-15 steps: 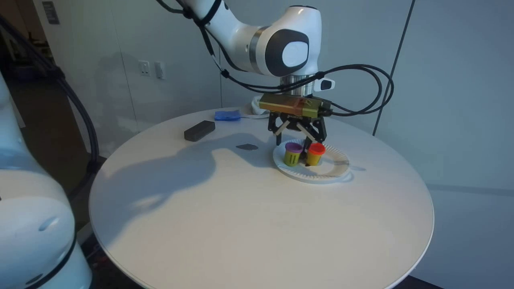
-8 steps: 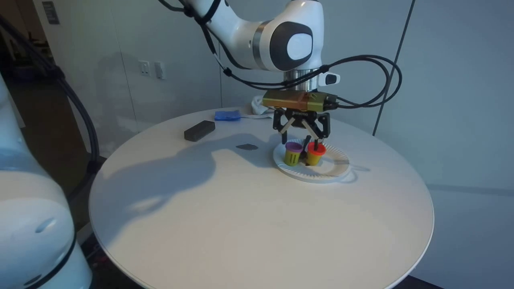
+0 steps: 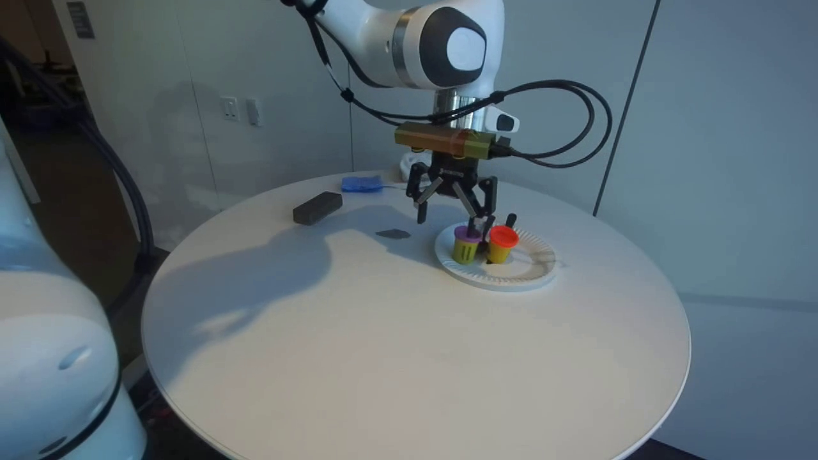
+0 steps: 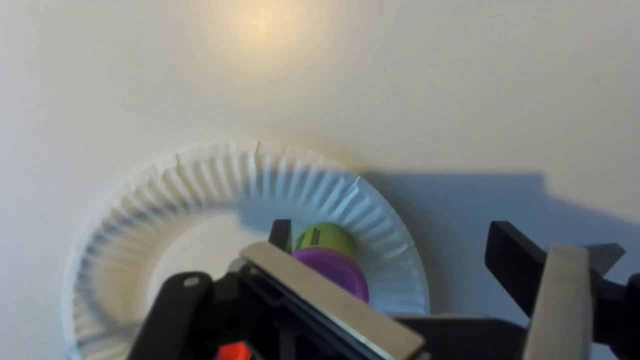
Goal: Take all the things off of the plate
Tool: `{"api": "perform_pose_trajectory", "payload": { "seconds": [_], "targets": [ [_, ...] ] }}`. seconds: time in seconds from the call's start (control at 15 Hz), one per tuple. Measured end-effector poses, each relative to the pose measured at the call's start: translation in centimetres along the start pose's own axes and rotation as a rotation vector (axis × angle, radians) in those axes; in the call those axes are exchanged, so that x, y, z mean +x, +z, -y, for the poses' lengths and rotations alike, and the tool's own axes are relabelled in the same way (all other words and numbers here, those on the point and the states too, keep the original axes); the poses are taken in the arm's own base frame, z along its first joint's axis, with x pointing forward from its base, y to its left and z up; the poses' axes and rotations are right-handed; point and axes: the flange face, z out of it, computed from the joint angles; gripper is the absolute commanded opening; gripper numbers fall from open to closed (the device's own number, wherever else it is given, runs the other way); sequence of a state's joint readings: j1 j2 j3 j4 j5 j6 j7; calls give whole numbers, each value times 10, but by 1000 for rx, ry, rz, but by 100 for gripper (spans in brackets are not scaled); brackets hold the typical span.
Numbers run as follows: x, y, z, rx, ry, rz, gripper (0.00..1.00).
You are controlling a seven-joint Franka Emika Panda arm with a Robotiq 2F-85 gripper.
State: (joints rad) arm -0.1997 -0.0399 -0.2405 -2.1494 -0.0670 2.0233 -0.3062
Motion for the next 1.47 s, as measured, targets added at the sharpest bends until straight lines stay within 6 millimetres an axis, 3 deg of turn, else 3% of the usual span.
{"api": "perform_pose_trajectory", "payload": {
  "seconds": [0.27, 0.87, 1.47],
  "targets": [
    [14, -11, 19, 16, 177, 29, 100],
    [43, 8, -1, -30, 619, 116, 100],
    [43, 11, -17, -41, 719, 92, 100]
  ]
}}
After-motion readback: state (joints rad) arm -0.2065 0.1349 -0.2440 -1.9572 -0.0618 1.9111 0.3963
